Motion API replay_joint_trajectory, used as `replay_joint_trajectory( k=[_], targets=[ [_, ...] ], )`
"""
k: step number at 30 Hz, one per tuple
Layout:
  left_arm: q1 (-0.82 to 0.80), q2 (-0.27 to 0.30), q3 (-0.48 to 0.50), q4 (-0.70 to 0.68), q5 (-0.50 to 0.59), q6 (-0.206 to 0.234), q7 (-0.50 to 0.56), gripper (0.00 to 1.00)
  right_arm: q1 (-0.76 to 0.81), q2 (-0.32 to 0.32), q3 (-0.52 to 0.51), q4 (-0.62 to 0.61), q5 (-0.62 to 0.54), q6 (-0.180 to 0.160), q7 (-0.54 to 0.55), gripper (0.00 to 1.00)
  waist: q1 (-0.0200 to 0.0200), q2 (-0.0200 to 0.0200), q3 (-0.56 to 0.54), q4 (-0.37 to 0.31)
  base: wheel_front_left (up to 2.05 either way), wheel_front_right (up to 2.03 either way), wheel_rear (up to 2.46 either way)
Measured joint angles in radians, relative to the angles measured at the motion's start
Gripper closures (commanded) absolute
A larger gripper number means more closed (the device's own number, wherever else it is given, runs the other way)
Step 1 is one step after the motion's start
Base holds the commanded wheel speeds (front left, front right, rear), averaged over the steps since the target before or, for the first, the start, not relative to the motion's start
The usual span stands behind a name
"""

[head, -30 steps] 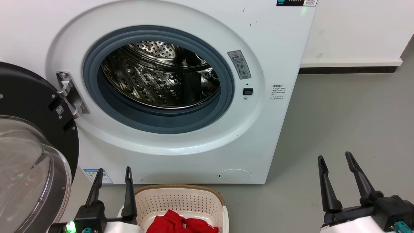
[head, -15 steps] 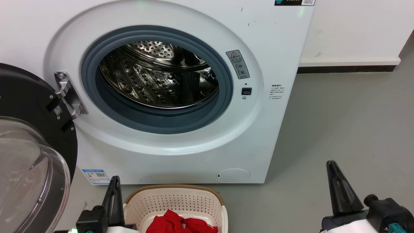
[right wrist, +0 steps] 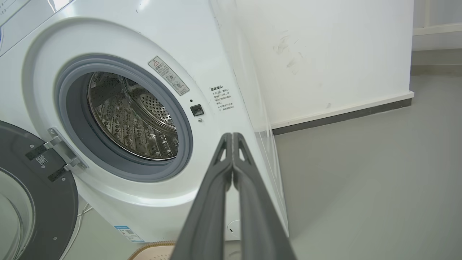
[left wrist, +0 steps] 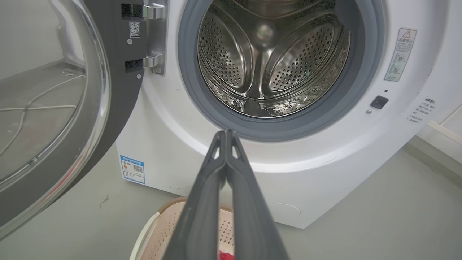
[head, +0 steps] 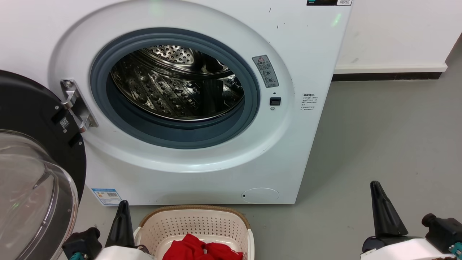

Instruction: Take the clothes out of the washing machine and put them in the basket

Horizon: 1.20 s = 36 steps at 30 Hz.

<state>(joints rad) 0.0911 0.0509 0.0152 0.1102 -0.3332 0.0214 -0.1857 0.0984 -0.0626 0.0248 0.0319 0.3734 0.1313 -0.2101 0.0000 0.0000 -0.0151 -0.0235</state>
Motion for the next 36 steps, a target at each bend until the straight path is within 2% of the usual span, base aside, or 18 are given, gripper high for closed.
replay_joint_trajectory(
  k=[18, 36],
  targets=[
    [-0.044, 0.0, 0.024, 0.032, -0.309, -0.036, 0.07, 1.0, -0.043, -0.013, -0.01, 0.049, 0.319, 0.0, 0.058, 1.0, 0.0, 0.0, 0.003, 0.004, 0.0, 0.0, 0.0],
    [-0.083, 0.0, 0.044, 0.059, -0.563, -0.066, 0.132, 1.0, -0.08, -0.019, -0.024, 0.092, 0.575, 0.0, 0.113, 1.0, 0.0001, 0.0, 0.006, 0.008, 0.0, 0.0, 0.0]
  ],
)
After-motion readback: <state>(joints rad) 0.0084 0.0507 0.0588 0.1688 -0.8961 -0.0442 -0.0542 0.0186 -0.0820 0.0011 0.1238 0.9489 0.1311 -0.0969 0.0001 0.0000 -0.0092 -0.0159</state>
